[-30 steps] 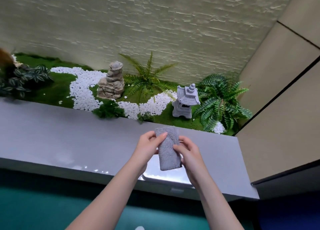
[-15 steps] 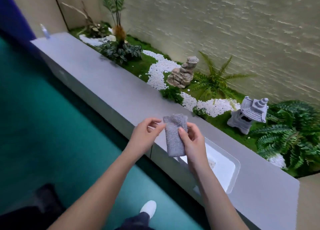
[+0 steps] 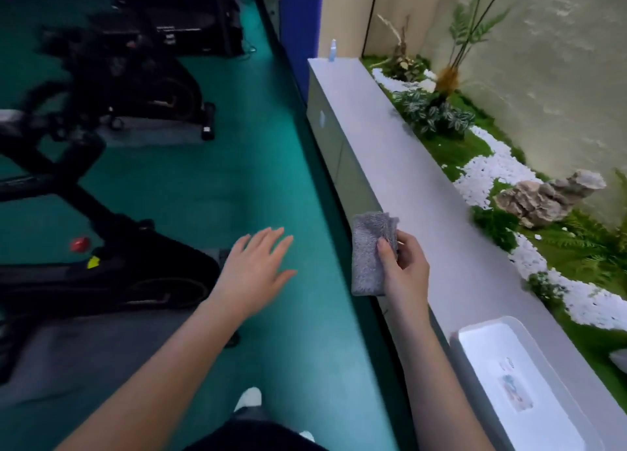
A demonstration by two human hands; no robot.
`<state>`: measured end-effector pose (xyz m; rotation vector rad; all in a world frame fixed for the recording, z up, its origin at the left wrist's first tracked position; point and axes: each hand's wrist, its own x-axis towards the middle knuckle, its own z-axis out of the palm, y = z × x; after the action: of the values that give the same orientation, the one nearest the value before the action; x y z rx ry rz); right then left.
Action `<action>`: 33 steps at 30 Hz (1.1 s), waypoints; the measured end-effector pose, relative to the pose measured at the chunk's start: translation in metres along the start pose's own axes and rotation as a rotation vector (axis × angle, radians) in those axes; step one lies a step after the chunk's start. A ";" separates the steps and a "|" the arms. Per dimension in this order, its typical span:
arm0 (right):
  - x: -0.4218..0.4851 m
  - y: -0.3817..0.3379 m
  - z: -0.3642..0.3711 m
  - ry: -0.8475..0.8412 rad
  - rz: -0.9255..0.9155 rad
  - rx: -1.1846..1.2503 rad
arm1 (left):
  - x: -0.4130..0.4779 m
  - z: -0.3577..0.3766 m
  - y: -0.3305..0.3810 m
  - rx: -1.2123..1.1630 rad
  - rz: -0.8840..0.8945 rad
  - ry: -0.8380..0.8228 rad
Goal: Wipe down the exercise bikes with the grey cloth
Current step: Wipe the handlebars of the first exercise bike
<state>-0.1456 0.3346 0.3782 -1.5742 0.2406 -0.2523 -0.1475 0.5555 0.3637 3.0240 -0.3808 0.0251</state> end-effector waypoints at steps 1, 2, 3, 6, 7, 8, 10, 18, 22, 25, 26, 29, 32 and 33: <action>-0.003 -0.001 0.010 -0.024 0.017 0.019 | -0.012 -0.003 -0.011 -0.010 -0.035 0.014; -0.007 -0.002 0.020 -0.053 0.029 0.042 | -0.024 -0.006 -0.022 -0.016 -0.069 0.032; -0.012 -0.004 0.031 -0.083 0.036 0.064 | -0.036 -0.010 -0.033 -0.018 -0.102 0.050; -0.027 -0.008 0.066 -0.144 0.025 0.086 | -0.067 -0.015 -0.066 -0.023 -0.188 0.080; -0.033 -0.009 0.078 -0.161 0.020 0.086 | -0.075 -0.016 -0.077 -0.022 -0.211 0.080; -0.039 -0.009 0.090 -0.177 0.015 0.084 | -0.084 -0.017 -0.089 -0.023 -0.230 0.083; -0.054 -0.010 0.117 -0.205 0.013 0.078 | -0.099 -0.018 -0.113 -0.030 -0.256 0.097; -0.129 -0.009 0.216 -0.126 0.078 0.052 | -0.161 -0.034 -0.222 -0.073 -0.233 0.115; -0.160 -0.005 0.253 -0.039 0.106 0.048 | -0.174 -0.042 -0.267 -0.102 -0.180 0.115; -0.173 -0.004 0.273 0.013 0.105 0.050 | -0.176 -0.049 -0.291 -0.112 -0.144 0.103; -0.176 -0.005 0.278 0.029 0.103 0.053 | -0.174 -0.050 -0.298 -0.113 -0.133 0.101; -0.177 -0.005 0.290 0.078 0.102 0.054 | -0.167 -0.054 -0.315 -0.134 -0.106 0.111; -0.169 -0.007 0.301 0.103 0.100 0.051 | -0.154 -0.060 -0.328 -0.156 -0.082 0.136; -0.164 -0.007 0.305 0.109 0.097 0.056 | -0.148 -0.063 -0.331 -0.165 -0.074 0.157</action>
<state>-0.2078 0.6750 0.3791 -1.4911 0.3907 -0.2679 -0.2094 0.9177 0.3921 2.8464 -0.2436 0.2133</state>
